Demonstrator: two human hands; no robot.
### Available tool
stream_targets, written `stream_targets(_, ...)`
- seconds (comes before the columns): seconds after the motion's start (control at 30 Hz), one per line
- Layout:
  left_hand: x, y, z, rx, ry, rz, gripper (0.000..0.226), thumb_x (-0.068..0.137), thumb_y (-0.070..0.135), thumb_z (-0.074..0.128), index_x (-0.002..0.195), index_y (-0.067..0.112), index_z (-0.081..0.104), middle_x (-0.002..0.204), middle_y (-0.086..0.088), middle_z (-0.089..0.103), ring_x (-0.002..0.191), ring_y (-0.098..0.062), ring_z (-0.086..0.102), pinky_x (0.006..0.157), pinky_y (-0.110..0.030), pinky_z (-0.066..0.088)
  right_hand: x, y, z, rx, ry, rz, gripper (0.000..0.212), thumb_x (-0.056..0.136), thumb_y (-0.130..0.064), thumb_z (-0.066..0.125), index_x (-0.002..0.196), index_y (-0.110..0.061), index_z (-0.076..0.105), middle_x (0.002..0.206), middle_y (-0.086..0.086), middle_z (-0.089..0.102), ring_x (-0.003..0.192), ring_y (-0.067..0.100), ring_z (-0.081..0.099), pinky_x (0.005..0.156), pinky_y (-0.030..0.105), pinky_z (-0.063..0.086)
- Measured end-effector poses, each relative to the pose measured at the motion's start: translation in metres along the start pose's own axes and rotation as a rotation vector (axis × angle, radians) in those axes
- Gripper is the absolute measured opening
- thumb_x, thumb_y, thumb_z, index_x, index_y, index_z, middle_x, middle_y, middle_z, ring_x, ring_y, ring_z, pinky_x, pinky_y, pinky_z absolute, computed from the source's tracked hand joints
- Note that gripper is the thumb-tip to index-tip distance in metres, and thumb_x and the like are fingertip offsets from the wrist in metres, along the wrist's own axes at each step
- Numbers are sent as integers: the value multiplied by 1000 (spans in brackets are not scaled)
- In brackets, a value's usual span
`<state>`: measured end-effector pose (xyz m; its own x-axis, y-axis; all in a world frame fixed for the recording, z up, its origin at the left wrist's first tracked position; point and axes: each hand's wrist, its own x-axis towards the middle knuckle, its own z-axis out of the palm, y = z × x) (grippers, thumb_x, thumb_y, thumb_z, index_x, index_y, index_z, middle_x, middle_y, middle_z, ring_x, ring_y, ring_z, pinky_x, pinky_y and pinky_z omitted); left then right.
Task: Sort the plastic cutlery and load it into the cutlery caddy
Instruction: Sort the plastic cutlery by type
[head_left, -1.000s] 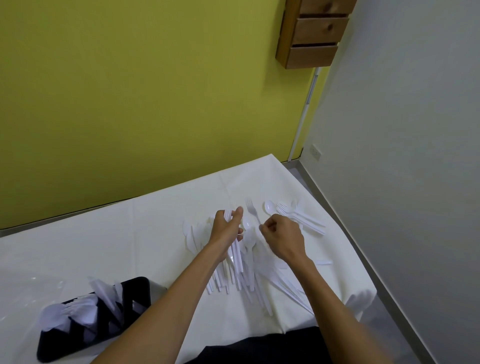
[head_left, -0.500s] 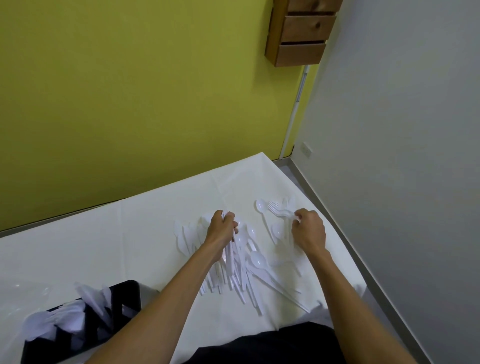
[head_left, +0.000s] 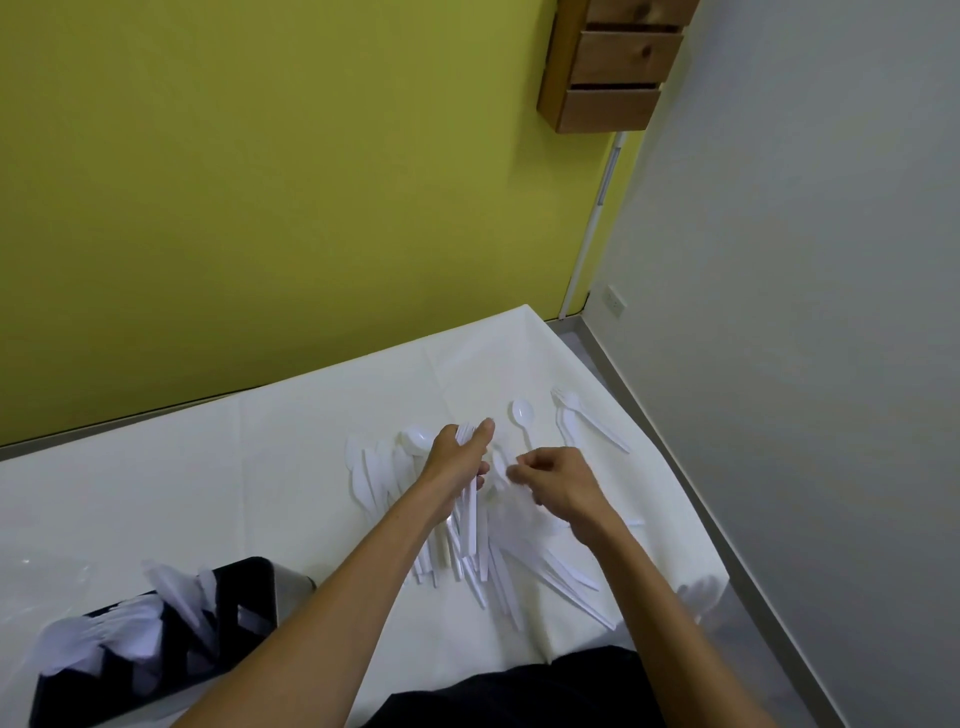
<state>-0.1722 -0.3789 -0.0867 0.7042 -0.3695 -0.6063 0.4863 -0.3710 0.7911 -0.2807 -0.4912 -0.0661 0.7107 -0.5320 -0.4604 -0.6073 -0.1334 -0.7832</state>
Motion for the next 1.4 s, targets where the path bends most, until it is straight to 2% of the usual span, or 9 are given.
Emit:
stream_targets(0.23, 5, 0, -11, -48, 69, -11, 61, 87, 55, 66, 126, 10, 55, 97, -6, 64, 71, -19, 55, 58, -30, 48, -7, -14, -7, 185, -248, -16, 16, 86, -19, 74, 86, -3, 74, 65, -3, 61, 57, 12, 46, 57, 22, 42)
stream_targets(0.4, -1, 5, -8, -106, -12, 39, 16, 98, 28, 58, 102, 14, 63, 98, -10, 71, 77, -22, 59, 65, -32, 48, 3, -23, -26, -21, -416, -53, 16, 91, -24, 70, 92, -11, 78, 77, -2, 73, 59, 10, 57, 57, 21, 43)
stream_targets(0.5, -2, 6, -9, -66, -7, 48, 12, 99, 26, 55, 97, 17, 62, 90, -1, 69, 80, -21, 57, 73, -32, 45, 32, -12, -51, -43, -46, -63, 17, 89, -27, 70, 101, -16, 76, 102, 1, 76, 73, 16, 69, 61, 22, 46)
stream_targets(0.6, -4, 6, -11, -98, -4, 26, 9, 97, 21, 54, 92, 15, 59, 80, -2, 59, 76, -21, 51, 74, -33, 41, 61, 14, -69, -314, 379, -12, 34, 87, -22, 70, 120, -15, 66, 121, 6, 67, 105, 26, 66, 83, 32, 50)
stream_targets(0.83, -9, 7, -15, -333, -57, -41, 3, 98, 12, 57, 97, 10, 56, 76, -9, 54, 63, -23, 57, 64, -34, 55, 65, 44, -60, -710, 448, -26, 31, 92, -9, 60, 122, -11, 57, 123, 14, 57, 98, 34, 64, 78, 36, 50)
stream_targets(1.03, -12, 6, -15, -295, -49, -51, 9, 98, 17, 62, 98, 9, 59, 84, -10, 55, 57, -19, 52, 59, -31, 53, 56, 45, -56, -906, 408, -11, 7, 89, -7, 50, 84, -11, 52, 80, 3, 54, 68, 24, 52, 59, 27, 34)
stream_targets(1.1, -14, 6, -17, -297, -55, -51, 10, 96, 18, 64, 99, 9, 60, 85, -10, 55, 59, -18, 53, 60, -31, 53, 53, 43, -53, -899, 372, 20, 12, 86, -10, 51, 74, -11, 48, 70, 1, 51, 61, 23, 50, 54, 25, 32)
stream_targets(1.27, -13, 7, -23, -310, -45, -21, 18, 95, 22, 67, 101, 8, 58, 80, -9, 52, 60, -18, 53, 60, -30, 54, 22, 18, -34, -644, 333, -19, 11, 79, -23, 60, 81, -12, 64, 76, 2, 65, 71, 25, 61, 62, 32, 48)
stream_targets(1.4, -15, 9, -26, -293, -17, -3, 53, 88, 44, 73, 119, 5, 55, 92, -8, 60, 71, -18, 62, 65, -32, 57, -27, -10, 6, -560, 325, -205, 8, 79, -25, 61, 76, -18, 60, 71, -5, 64, 68, 18, 58, 57, 29, 41)
